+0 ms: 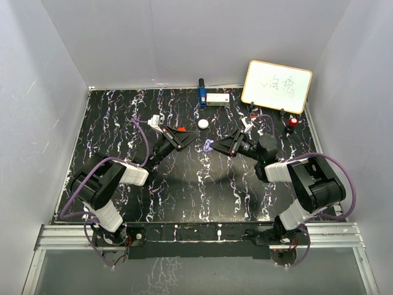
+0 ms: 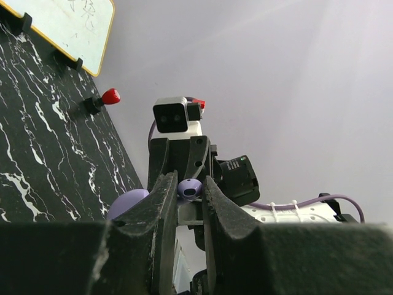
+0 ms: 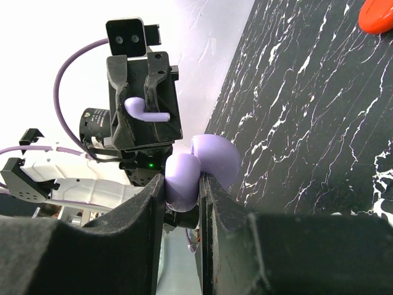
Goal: Insert the wireless bluetooth earbuds into the charging case
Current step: Place the earbud in the charging case.
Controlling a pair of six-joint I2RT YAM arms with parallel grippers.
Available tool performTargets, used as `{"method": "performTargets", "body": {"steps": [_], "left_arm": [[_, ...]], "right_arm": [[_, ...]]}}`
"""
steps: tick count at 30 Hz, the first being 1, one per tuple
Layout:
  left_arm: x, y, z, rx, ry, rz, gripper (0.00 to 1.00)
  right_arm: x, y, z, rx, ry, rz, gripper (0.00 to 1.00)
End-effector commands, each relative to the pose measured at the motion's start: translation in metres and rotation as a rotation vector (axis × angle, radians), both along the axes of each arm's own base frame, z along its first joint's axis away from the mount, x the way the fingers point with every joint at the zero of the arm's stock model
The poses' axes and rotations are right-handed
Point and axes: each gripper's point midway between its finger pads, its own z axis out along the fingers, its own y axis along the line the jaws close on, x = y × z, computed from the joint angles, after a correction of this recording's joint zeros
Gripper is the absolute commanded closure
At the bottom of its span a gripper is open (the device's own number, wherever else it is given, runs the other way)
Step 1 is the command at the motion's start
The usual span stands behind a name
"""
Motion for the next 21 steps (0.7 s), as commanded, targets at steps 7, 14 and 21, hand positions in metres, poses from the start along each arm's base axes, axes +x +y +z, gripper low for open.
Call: {"method": "performTargets", "body": {"steps": [7,14,21], "left_arm": [[-0.019,-0.006,0.062,-0.171,-0.193,-0.012,1.00],[-0.021,-0.007,0.059,-0.175,-0.177,-0.002,1.00],[-0.020,-0.011,0.057,-0.173,-0.173,-0.015,1.00]], "right_arm": [[-0.001,-0.001,0.017,0.053,-0.082,0.017,1.00],[-0.002,0.000,0.018,0.069,-0.082,0.020,1.00],[-0.002,0.000,0.018,0.076,-0.079,0.022,1.00]]}}
